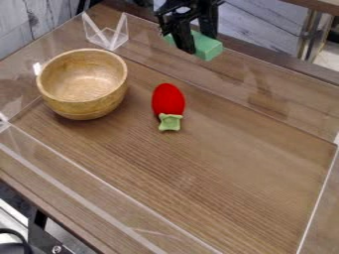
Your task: Put the green stick in the brown bowl
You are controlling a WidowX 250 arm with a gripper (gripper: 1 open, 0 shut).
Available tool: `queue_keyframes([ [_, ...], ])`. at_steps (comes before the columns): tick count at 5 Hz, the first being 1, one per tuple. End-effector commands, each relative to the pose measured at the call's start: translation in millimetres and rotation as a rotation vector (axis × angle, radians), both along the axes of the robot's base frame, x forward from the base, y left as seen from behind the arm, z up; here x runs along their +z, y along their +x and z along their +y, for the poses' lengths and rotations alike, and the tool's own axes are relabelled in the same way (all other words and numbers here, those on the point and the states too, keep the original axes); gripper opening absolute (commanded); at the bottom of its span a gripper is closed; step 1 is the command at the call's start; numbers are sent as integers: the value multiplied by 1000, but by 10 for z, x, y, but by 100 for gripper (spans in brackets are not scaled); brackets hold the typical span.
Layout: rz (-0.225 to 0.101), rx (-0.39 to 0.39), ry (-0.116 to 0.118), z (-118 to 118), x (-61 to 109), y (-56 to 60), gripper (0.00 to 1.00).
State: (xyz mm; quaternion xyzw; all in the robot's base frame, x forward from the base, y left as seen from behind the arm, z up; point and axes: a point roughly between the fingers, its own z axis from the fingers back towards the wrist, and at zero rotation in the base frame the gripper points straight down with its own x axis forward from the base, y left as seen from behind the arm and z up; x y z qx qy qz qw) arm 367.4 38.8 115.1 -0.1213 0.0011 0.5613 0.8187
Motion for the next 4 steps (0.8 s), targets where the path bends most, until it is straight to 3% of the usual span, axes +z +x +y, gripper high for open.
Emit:
queue_keyframes([
  [1, -91, -3, 18, -39, 281, 20, 0],
  [4, -101, -6, 0, -99, 287, 20, 0],
])
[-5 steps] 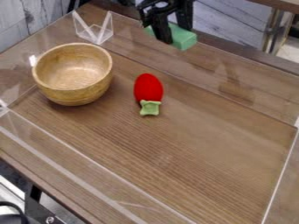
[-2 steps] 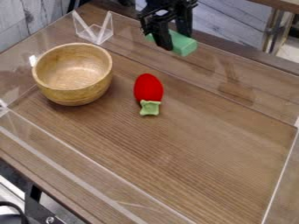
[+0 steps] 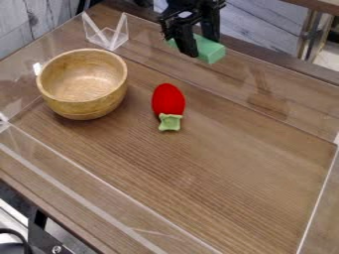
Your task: Put the green stick in the brown bowl
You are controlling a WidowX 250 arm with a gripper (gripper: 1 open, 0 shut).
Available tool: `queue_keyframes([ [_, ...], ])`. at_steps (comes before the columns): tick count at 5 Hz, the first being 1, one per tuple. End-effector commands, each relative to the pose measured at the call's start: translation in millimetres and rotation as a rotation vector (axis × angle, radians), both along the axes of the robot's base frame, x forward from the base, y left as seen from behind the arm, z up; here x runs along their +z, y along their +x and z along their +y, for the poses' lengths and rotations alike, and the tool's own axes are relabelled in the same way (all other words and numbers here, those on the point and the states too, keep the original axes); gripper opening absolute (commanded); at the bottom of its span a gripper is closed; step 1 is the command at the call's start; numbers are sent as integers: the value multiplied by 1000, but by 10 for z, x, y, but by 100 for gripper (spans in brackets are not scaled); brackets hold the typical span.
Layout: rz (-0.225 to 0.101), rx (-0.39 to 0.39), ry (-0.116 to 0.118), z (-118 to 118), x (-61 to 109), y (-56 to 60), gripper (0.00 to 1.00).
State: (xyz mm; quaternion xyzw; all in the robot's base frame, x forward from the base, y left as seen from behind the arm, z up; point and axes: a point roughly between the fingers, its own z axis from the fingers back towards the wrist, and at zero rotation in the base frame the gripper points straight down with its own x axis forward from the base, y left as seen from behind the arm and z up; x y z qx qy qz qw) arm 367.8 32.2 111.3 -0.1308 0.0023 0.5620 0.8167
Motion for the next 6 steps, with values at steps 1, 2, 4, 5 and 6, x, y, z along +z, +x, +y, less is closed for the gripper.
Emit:
queue_keyframes([
  [1, -96, -10, 11, -44, 334, 10, 0],
  [2, -99, 7, 28, 205, 347, -167, 0],
  [4, -103, 81, 62, 809, 349, -510, 0],
  [5, -101, 121, 75, 1036, 320, -627, 0],
  [6, -100, 146, 90, 1184, 263, -728, 0],
])
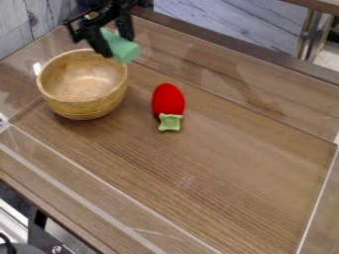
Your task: Put the green stick in the brown bowl
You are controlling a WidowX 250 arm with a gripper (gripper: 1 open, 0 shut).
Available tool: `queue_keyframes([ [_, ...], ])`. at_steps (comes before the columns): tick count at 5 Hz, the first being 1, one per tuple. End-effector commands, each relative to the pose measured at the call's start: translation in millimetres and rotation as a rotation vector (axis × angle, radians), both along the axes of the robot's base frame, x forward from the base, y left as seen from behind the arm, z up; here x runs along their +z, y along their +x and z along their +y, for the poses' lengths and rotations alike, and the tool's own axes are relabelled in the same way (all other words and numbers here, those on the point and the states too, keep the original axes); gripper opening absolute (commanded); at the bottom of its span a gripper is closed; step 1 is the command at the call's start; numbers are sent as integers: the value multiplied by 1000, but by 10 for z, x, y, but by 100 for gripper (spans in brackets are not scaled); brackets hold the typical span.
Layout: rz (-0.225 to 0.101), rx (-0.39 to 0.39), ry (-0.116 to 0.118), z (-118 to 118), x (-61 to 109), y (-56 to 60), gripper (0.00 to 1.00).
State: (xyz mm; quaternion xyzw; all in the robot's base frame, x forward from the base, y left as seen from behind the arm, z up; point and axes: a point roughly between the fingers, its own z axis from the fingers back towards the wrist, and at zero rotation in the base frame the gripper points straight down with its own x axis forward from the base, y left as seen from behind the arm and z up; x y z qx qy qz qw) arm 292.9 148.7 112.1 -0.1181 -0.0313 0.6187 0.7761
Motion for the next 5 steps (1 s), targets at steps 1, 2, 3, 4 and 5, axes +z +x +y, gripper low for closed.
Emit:
queue_keyframes([
  [1, -67, 8, 67, 155, 158, -58, 0],
  [2, -66, 15, 90, 278, 27, -82, 0],
  [3, -66, 21, 108, 375, -95, -83, 0],
  [4, -68, 16, 121, 422, -199, -72, 0],
  [5, -65, 9, 124, 414, -225, -61, 0],
])
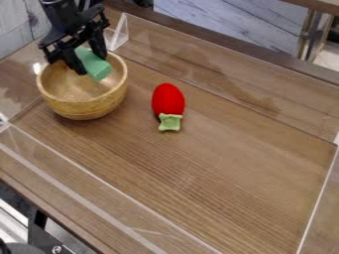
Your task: Put the green stick in the brown bowl
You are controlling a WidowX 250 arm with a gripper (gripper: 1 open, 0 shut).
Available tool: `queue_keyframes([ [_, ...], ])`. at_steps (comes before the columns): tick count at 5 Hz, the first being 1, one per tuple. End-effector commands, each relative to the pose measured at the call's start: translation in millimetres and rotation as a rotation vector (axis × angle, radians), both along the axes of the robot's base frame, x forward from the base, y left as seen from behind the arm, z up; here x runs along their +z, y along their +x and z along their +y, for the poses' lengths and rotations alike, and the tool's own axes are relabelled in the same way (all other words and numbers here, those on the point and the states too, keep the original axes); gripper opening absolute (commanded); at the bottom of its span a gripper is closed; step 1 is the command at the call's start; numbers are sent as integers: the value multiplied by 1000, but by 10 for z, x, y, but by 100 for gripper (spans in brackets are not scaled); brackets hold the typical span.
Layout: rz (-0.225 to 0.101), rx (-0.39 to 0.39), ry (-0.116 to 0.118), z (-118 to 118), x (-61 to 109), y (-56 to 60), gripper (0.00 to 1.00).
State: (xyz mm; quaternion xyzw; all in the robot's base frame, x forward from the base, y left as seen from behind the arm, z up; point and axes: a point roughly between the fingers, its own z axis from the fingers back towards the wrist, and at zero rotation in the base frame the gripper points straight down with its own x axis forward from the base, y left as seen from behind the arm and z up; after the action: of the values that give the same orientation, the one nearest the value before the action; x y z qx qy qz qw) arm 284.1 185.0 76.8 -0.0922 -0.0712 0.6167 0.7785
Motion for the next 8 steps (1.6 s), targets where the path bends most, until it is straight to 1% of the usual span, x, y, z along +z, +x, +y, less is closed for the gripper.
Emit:
queue_keyframes([
  [1, -29, 2, 34, 47, 111, 40, 0],
  [2, -24, 3, 33, 48, 104, 50, 0],
  [8, -4, 10, 11, 31, 171, 98, 0],
])
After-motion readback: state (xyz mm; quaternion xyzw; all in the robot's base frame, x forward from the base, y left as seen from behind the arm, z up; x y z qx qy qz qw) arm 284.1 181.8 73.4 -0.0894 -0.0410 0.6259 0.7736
